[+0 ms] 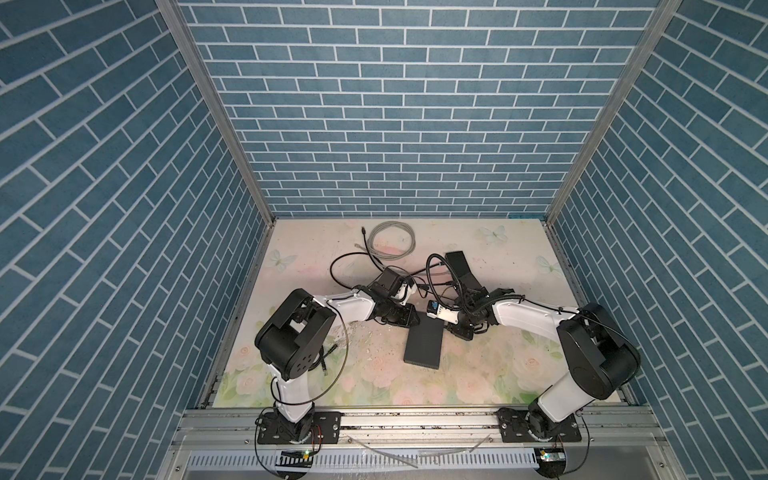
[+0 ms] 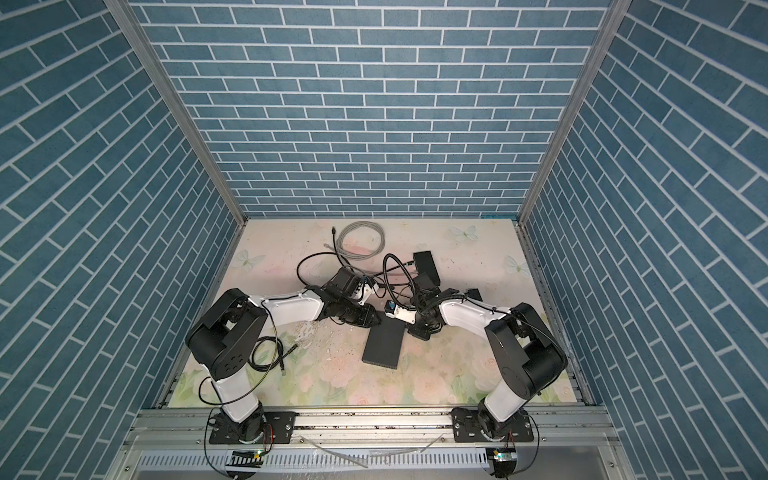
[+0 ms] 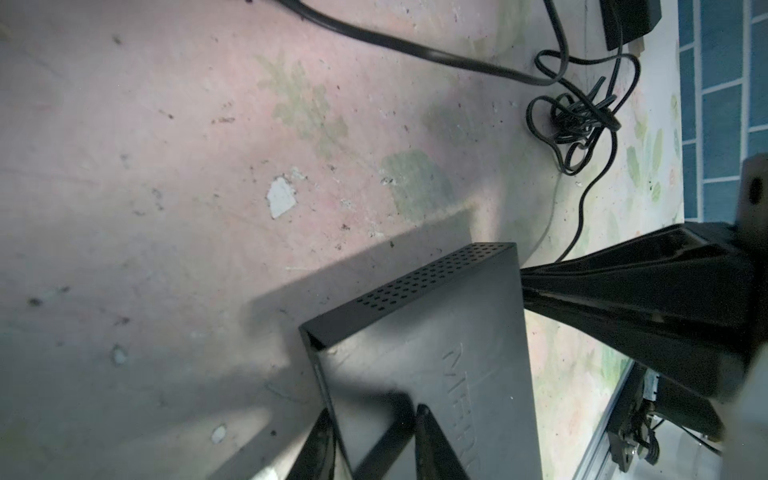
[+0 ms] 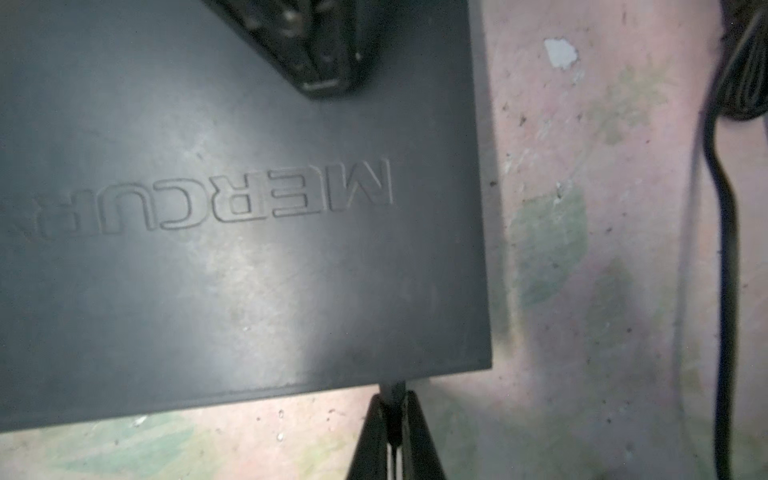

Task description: Insert the plug into the switch port

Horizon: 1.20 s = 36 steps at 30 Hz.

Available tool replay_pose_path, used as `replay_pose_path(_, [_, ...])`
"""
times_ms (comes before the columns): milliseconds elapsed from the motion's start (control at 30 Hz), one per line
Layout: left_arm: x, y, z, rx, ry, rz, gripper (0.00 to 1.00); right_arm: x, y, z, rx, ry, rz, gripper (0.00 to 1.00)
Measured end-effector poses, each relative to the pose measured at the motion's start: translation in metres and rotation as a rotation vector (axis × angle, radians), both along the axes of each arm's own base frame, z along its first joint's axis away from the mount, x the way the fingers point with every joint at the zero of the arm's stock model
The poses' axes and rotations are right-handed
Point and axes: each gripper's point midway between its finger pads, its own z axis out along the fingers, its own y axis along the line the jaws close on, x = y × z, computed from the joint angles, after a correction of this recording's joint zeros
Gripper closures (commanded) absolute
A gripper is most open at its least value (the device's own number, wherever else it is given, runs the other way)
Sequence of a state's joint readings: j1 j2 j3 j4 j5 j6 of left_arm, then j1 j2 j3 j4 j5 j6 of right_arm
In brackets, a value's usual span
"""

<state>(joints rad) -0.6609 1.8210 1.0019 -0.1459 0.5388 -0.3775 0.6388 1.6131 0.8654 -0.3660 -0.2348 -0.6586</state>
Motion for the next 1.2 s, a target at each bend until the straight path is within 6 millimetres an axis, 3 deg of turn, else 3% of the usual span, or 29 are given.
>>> replay_pose_path(500, [-0.001, 0.0, -0.001, -0.006, 0.014, 0.015, 0.69, 0.002, 0.003, -0.002, -0.035, 0.033, 0.054, 0.99])
replay_pose_path(633, [-0.001, 0.001, -0.001, -0.008, 0.01, 0.021, 0.64, 0.002, 0.003, -0.001, -0.033, 0.031, 0.054, 0.87])
replay_pose_path(800, [0.0, 0.012, -0.003, -0.004, 0.028, 0.064, 0.59, 0.017, 0.019, 0.008, 0.038, -0.038, 0.064, 0.74])
replay_pose_path(867, [0.002, 0.02, -0.003, -0.006, 0.036, 0.088, 0.59, 0.025, 0.027, 0.019, 0.084, -0.086, 0.07, 0.72])
replay_pose_path(1000, [0.005, 0.022, 0.001, -0.024, 0.032, 0.093, 0.54, 0.035, 0.048, 0.074, 0.238, -0.231, 0.105, 0.71])
replay_pose_path(1133, [0.015, 0.025, 0.016, -0.044, -0.003, 0.106, 0.52, 0.035, 0.035, 0.122, 0.332, -0.335, 0.043, 0.68])
replay_pose_path(1167, [0.018, 0.025, 0.02, -0.048, -0.017, 0.109, 0.51, 0.035, 0.031, 0.13, 0.351, -0.346, 0.014, 0.58])
replay_pose_path(1200, [0.021, 0.026, 0.026, -0.051, -0.037, 0.112, 0.5, 0.035, 0.027, 0.138, 0.377, -0.352, -0.036, 0.22])
